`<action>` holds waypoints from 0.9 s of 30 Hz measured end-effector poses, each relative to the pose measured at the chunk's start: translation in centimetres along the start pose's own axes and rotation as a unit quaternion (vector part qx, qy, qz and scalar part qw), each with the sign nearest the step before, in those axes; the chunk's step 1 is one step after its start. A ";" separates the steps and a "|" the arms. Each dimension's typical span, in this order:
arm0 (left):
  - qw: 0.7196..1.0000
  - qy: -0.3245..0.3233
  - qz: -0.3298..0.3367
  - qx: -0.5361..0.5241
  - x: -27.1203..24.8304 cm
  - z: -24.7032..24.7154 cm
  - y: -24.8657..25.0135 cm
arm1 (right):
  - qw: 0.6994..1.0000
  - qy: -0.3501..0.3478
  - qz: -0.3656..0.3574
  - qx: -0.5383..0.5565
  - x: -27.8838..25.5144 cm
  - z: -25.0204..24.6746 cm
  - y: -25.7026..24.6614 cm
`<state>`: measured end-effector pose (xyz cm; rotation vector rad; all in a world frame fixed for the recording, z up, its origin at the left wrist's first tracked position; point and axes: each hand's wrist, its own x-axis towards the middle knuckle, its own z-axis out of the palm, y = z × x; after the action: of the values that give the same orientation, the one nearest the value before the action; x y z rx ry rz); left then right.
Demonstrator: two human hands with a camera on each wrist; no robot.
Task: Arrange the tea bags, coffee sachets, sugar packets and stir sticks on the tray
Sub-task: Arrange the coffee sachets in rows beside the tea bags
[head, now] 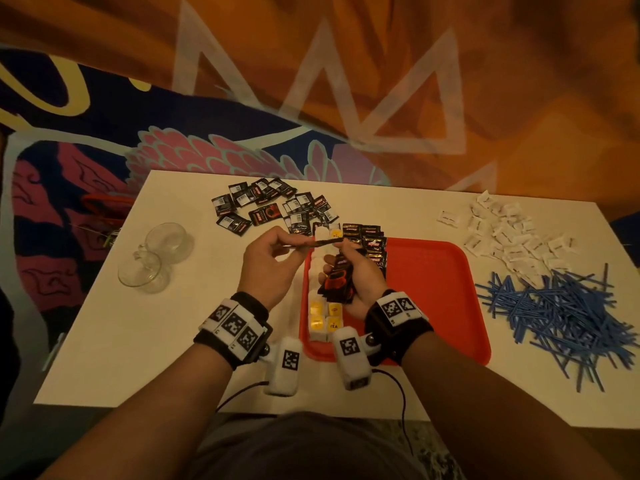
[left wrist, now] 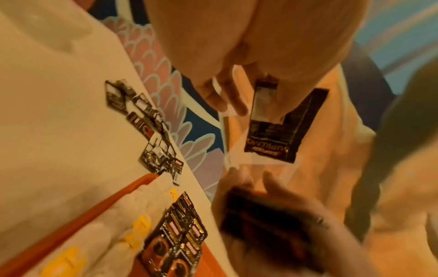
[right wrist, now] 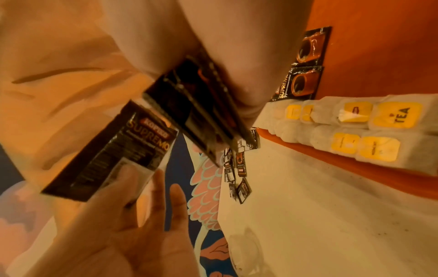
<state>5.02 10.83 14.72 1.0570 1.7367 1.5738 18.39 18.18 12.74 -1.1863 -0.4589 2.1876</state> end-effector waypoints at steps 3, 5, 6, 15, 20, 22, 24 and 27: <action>0.992 -0.023 0.096 0.083 -0.3 0.5 -1.1 | 0.999 -0.042 0.021 0.009 0.0 0.3 -0.4; 0.983 -0.046 0.112 0.138 -0.4 1.0 -1.8 | 0.996 -0.074 0.019 0.050 0.1 0.4 -0.7; 0.980 -0.066 0.114 0.152 -0.4 1.2 -1.9 | 0.993 -0.089 0.017 0.071 0.1 0.5 -0.9; 0.955 -0.192 0.165 0.152 -0.3 1.4 -1.9 | 0.995 -0.074 -0.063 0.023 0.0 0.1 -1.7; 0.991 -0.095 -0.090 0.028 1.1 2.0 -1.3 | 0.987 -0.048 -0.150 -0.043 0.1 0.0 -2.4; 0.948 -0.166 -0.258 -0.090 1.6 2.1 -0.9 | 0.979 -0.046 -0.174 -0.098 -0.2 0.4 -2.4; 0.894 -0.220 -0.338 -0.193 1.8 1.9 -0.4 | 0.973 -0.060 -0.179 -0.131 -0.6 0.8 -2.4; 0.867 -0.268 -0.347 -0.236 2.0 1.3 -0.3 | 0.975 -0.087 -0.148 -0.141 -0.8 1.1 -2.2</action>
<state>5.01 13.24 14.41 0.4614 1.0740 1.0156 18.59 19.32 15.10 -0.9942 -0.9827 2.0174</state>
